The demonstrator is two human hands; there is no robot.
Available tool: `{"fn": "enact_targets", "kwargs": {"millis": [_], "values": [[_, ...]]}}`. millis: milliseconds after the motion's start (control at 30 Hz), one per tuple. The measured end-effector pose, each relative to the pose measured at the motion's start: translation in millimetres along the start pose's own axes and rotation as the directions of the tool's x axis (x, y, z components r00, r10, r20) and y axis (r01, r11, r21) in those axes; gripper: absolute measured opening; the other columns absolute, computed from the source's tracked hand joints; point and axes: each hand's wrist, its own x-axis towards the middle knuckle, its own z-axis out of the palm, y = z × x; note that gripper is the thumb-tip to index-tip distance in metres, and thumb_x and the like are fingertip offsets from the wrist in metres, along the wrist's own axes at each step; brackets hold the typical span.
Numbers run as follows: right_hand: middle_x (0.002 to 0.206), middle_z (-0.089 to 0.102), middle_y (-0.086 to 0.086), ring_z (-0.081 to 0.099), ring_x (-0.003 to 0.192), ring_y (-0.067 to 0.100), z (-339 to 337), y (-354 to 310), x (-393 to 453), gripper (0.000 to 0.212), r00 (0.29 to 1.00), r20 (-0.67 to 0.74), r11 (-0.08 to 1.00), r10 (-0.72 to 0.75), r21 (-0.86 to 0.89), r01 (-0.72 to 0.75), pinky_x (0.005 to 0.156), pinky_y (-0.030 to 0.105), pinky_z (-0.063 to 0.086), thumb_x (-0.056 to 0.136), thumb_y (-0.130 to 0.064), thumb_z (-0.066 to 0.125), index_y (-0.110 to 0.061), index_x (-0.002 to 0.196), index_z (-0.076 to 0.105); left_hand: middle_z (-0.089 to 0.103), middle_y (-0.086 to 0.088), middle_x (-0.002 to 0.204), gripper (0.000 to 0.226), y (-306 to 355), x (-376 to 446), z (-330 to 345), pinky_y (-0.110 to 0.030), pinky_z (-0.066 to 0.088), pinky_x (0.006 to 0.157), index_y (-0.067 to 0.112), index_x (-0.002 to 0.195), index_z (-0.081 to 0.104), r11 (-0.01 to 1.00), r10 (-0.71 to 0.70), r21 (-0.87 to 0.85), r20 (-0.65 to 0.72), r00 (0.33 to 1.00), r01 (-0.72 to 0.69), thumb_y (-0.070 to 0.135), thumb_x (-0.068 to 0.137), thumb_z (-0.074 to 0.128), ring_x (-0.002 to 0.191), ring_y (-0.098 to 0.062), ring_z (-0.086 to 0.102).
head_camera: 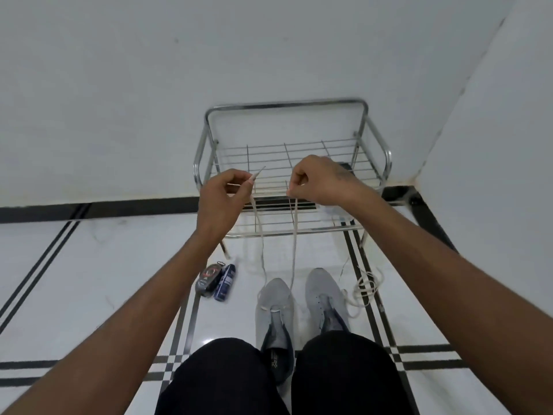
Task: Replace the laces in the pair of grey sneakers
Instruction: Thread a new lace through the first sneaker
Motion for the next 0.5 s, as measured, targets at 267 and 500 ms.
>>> {"fn": "enact_targets", "kwargs": {"millis": [267,500], "values": [[0.090,0.070,-0.007,0.065,0.086,0.011,-36,-28,-2,0.006,0.979,-0.200,0.998,-0.043,0.040,0.052,0.073,0.026,0.051,0.091,-0.019,0.068,-0.018,0.089,0.074,0.075,0.007,0.083,0.004,50,16,-11,-0.037,0.061,0.081,0.018,0.090,0.076,0.998,0.068,0.012,0.000,0.998,-0.068,0.021,0.087,0.075,0.079,-0.010,0.071],[0.062,0.063,-0.012,0.058,0.056,-0.005,-51,-40,-6,0.014,0.914,-0.404,0.961,-0.032,0.238,0.139,0.053,0.014,0.045,0.080,-0.025,0.080,-0.021,0.073,0.068,0.075,0.011,0.080,0.003,67,14,-10,-0.030,0.060,0.076,0.021,0.089,0.077,0.993,0.116,0.026,0.039,0.992,-0.117,0.021,0.086,0.076,0.076,-0.007,0.070]]}}
